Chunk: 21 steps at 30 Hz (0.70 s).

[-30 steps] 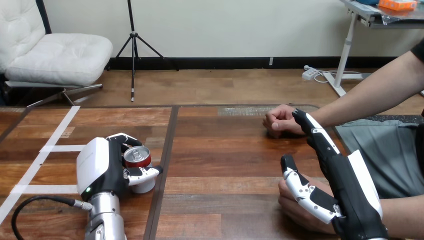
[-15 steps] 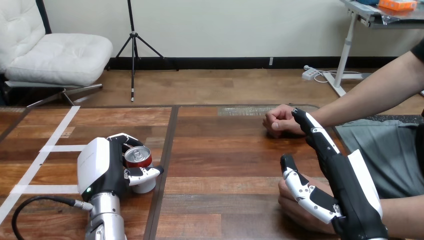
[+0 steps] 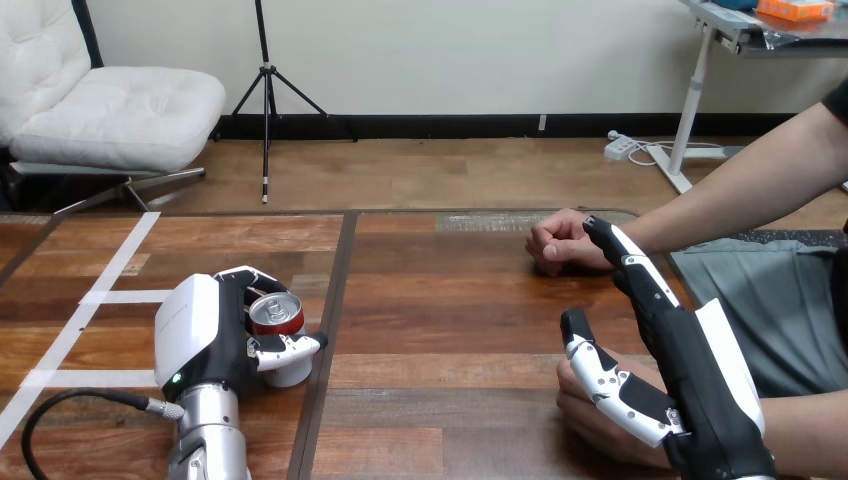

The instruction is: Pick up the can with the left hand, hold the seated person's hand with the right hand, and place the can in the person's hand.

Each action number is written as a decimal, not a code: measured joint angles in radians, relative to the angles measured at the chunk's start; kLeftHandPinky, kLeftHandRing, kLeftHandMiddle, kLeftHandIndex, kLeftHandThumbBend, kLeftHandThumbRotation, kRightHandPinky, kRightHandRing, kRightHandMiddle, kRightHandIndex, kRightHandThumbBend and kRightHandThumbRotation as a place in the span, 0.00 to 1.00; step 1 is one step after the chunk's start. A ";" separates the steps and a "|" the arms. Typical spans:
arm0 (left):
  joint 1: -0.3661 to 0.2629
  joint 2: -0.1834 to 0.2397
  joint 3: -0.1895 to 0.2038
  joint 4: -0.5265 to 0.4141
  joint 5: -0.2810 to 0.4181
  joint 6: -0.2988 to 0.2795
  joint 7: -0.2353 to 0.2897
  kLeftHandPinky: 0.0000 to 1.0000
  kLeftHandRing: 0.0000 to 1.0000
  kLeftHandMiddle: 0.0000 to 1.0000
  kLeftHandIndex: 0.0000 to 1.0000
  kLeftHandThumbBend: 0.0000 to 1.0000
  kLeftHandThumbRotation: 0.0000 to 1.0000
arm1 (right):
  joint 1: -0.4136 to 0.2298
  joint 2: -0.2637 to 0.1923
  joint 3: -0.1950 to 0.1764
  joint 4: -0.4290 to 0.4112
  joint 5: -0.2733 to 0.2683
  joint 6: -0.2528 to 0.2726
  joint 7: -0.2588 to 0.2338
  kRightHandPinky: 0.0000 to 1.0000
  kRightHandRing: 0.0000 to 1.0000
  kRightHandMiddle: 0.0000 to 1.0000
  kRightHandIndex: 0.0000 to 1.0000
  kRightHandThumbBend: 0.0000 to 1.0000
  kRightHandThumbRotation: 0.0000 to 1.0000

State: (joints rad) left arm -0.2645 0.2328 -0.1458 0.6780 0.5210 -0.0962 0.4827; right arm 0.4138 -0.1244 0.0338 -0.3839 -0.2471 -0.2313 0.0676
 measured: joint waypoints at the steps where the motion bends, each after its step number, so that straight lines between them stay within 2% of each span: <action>1: 0.000 0.001 0.000 -0.001 0.000 0.000 -0.002 0.43 0.45 0.48 0.51 0.71 0.00 | 0.000 0.000 0.000 0.000 0.000 0.000 0.000 0.99 0.98 0.96 0.93 0.16 0.23; 21: 0.005 0.003 0.000 -0.053 -0.001 -0.009 -0.044 0.43 0.45 0.48 0.51 0.71 0.00 | -0.001 0.003 0.008 0.000 0.003 0.000 -0.002 0.99 0.99 0.97 0.94 0.16 0.20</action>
State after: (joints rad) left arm -0.2594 0.2361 -0.1455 0.6253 0.5203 -0.1054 0.4392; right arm 0.4127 -0.1217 0.0419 -0.3838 -0.2439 -0.2313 0.0661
